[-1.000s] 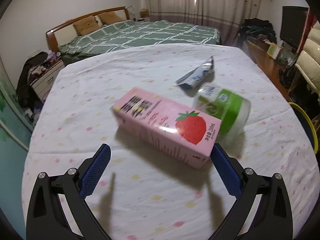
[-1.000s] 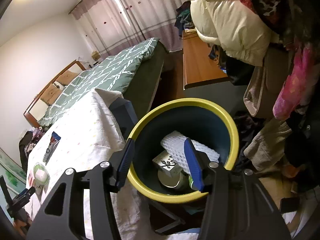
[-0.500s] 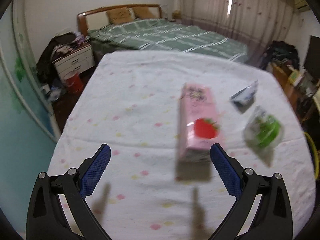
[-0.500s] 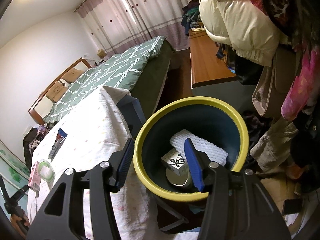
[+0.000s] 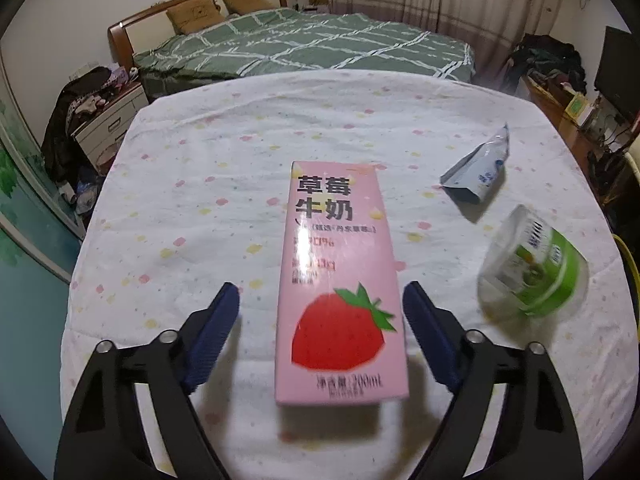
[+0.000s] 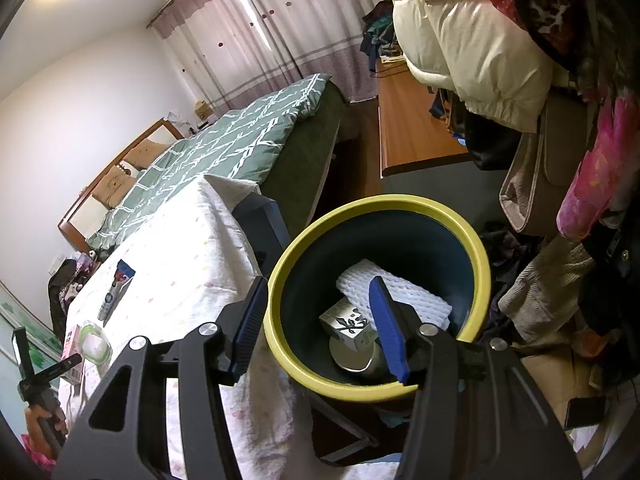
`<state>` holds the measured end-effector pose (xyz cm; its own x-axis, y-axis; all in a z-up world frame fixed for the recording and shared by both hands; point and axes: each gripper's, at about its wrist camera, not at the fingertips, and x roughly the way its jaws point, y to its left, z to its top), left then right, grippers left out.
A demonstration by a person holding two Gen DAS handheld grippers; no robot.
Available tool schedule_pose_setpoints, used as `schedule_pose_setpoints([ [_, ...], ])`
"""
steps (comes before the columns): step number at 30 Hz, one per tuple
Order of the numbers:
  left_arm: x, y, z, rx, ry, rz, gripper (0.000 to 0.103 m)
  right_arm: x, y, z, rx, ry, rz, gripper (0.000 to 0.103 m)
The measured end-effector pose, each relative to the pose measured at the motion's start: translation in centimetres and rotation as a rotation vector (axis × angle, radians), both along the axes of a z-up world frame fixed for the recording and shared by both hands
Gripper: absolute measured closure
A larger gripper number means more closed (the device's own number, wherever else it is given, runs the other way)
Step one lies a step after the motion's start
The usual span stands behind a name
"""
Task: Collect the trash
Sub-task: 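Grasp the pink strawberry milk carton with the left tool and lift it, then carry the milk carton over the yellow bin and release it with the left tool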
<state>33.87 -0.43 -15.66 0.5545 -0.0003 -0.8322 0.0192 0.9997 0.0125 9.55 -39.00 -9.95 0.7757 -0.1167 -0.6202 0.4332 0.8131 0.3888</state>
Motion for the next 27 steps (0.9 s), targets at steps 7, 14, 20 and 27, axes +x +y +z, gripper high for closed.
schedule_pose_setpoints([
  [7, 1.0, 0.0, -0.5, 0.006, 0.027, -0.006, 0.043, 0.2, 0.0, -0.3, 0.008, 0.007, 0.009, 0.052],
  [14, -0.3, -0.5, 0.8, 0.003, -0.004, -0.041, 0.053, 0.2, 0.1, -0.6, 0.013, 0.008, 0.012, 0.052],
  [20, -3.8, -2.1, 3.9, -0.013, -0.071, -0.094, 0.053, 0.2, 0.0, -0.8, 0.019, 0.006, 0.011, 0.052],
  [27, -8.3, -7.7, 9.3, -0.051, -0.166, -0.259, 0.053, -0.6, -0.4, -0.8, 0.016, -0.009, 0.005, 0.052],
])
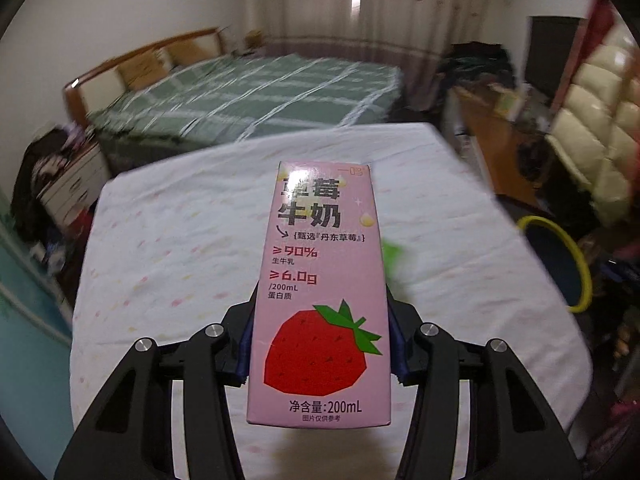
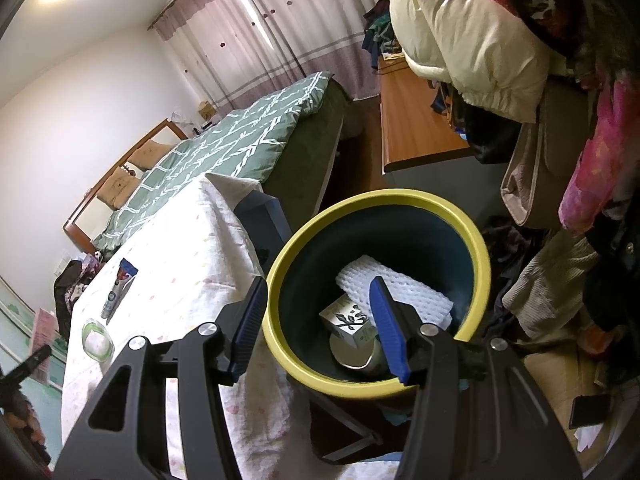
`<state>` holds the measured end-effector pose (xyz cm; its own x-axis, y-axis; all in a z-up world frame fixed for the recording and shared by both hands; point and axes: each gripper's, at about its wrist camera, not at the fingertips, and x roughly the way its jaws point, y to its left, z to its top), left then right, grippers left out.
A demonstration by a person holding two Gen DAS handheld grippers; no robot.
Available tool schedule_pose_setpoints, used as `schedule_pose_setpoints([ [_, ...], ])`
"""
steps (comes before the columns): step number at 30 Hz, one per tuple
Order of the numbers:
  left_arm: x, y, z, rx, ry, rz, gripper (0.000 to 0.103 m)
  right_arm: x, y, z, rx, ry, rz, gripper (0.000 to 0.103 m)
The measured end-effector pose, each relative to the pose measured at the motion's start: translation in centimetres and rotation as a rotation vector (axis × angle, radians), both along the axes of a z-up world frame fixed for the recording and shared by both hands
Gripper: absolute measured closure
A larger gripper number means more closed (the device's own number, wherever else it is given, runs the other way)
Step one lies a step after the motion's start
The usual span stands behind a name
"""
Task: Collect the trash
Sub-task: 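Carry the milk carton over the yellow bin and release it with the left tool, then grasp the blue-capped tube with the right tool and lift it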
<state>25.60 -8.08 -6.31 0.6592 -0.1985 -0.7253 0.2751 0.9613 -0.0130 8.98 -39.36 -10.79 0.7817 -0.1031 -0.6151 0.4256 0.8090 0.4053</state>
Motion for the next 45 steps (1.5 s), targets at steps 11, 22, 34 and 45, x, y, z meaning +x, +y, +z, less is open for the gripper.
schedule_pose_setpoints([
  [11, -0.5, -17.0, 1.6, -0.052, 0.021, -0.358, 0.053, -2.9, -1.8, 1.1, -0.089, 0.028, -0.032, 0.050],
  [22, 0.4, -35.0, -3.6, -0.004, 0.129, -0.577, 0.053, -6.4, -4.0, 0.0, -0.114, 0.065, -0.083, 0.049],
  [34, 2.2, -35.9, -3.1, -0.112, 0.093, -0.531, 0.015, -6.8, -4.7, -0.7, -0.090, 0.082, -0.071, 0.049],
  [45, 0.6, -16.6, 3.3, -0.158, -0.136, -0.331, 0.006, -3.0, -0.8, -0.4, -0.118, 0.098, 0.027, 0.049],
])
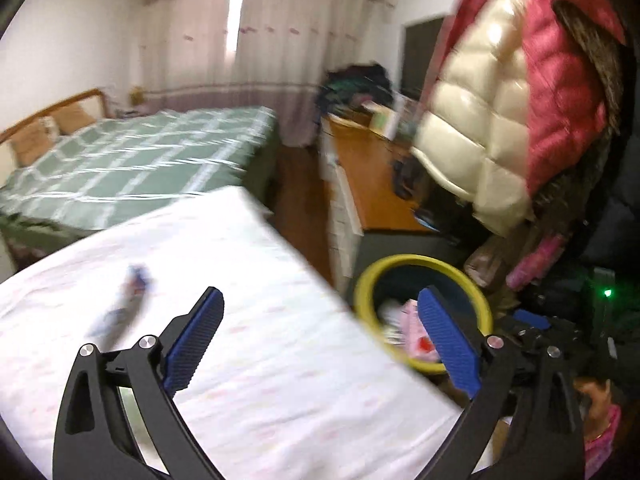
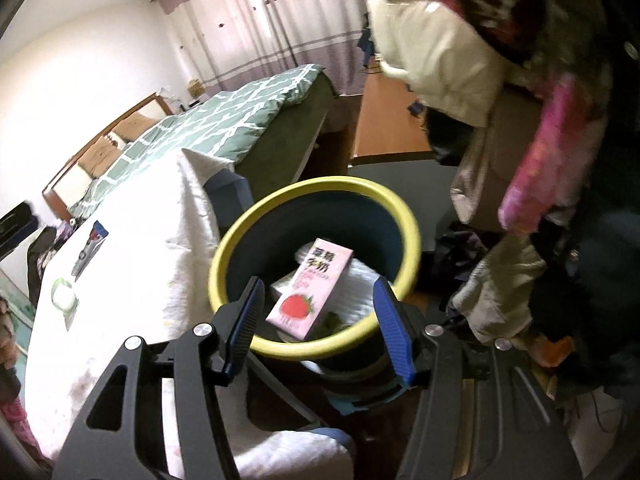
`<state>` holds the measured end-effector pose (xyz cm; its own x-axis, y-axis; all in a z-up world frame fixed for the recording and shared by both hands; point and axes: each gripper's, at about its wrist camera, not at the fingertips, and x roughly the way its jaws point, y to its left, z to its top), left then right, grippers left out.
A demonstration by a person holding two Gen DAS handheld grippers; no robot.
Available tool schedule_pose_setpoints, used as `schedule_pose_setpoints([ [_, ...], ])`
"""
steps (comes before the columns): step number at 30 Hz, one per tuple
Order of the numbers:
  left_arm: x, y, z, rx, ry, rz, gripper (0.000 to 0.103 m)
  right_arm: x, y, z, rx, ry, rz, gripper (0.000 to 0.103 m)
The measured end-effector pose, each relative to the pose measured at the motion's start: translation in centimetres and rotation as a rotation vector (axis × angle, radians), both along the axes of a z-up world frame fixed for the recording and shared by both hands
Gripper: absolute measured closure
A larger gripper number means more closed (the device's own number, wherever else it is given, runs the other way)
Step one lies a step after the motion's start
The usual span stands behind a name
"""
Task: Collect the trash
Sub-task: 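Grasp the blue-capped tube with the right tool and lift it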
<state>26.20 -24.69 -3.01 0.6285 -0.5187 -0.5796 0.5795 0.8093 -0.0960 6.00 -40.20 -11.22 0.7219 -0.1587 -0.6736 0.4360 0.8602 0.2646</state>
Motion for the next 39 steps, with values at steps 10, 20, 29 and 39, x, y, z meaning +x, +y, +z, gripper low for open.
schedule_pose_setpoints([
  [10, 1.5, 19.3, -1.3, 0.083, -0.137, 0.433, 0.005, 6.9, 6.9, 1.8, -0.077, 0.031, 0.163, 0.049],
  [20, 3.1, 26.1, -5.4, 0.091, -0.138, 0.547, 0.005, 16.7, 17.3, 4.9, -0.138, 0.043, 0.403, 0.045],
  [29, 3.9, 26.2, -7.1, 0.029, -0.040, 0.555, 0.005, 25.9, 26.2, 5.8, -0.073, 0.124, 0.581, 0.046],
  [39, 4.0, 26.4, -8.1, 0.008, -0.025, 0.582, 0.005, 34.8, 31.7, 3.0, -0.047, 0.301, 0.564, 0.059],
])
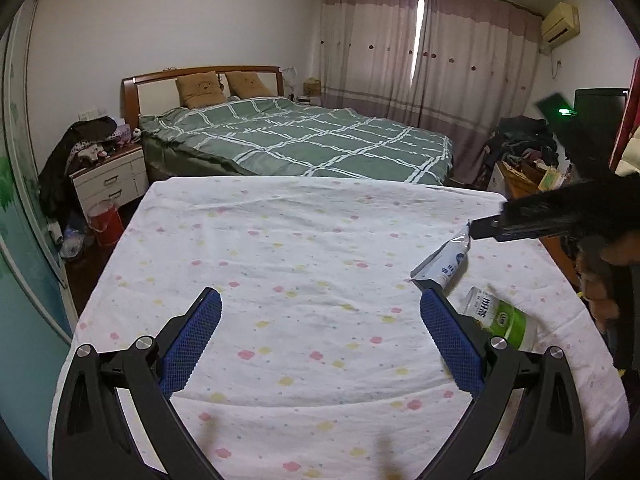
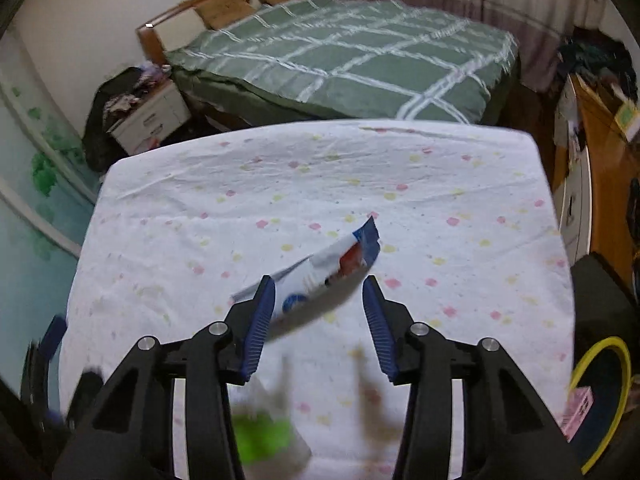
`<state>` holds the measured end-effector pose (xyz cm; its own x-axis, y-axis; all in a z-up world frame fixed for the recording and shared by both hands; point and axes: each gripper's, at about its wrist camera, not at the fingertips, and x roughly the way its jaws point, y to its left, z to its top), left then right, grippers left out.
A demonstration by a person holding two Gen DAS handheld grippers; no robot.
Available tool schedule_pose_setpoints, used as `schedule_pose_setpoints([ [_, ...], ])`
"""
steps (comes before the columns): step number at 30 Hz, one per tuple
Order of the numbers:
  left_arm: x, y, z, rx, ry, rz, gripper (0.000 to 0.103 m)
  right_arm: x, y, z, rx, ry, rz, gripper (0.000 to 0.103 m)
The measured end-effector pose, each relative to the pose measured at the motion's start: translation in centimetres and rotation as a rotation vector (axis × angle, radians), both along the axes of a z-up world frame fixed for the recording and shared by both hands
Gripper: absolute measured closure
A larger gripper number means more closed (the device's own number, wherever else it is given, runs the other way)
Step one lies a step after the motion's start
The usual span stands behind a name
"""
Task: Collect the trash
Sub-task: 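Grasp the blue-capped tube with the right tool and lift it, then carry the tube over the yellow bin and release it with the right tool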
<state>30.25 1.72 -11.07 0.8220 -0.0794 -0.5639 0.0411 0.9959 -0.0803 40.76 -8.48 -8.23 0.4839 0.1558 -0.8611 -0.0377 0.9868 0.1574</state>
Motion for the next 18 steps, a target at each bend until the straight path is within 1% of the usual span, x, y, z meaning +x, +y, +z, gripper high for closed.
schedule_pose_setpoints([
  [3, 0.1, 0.0, -0.2, -0.006, 0.004, 0.000, 0.005, 1.6, -0.5, -1.5, 0.048, 0.068, -0.054, 0.059],
  [6, 0.1, 0.0, -0.2, -0.012, 0.006, 0.002, 0.005, 2.6, -0.9, -2.5, 0.090, 0.109, -0.085, 0.059],
  [12, -0.1, 0.0, -0.1, -0.022, 0.006, -0.004, 0.005, 3.7, 0.3, -3.4, 0.085, 0.139, -0.091, 0.060],
  [15, -0.2, 0.1, -0.1, -0.026, 0.004, -0.001, 0.005, 4.3, 0.8, -4.0, 0.125, 0.163, -0.087, 0.076],
  [16, -0.2, 0.1, 0.0, -0.027, 0.004, 0.001, 0.005, 4.4, 0.7, -4.1, 0.138, 0.166, -0.091, 0.078],
  [18, -0.2, 0.1, 0.0, -0.028, 0.005, 0.005, 0.005, 4.6, 0.7, -4.0, 0.174, 0.163, -0.092, 0.088],
])
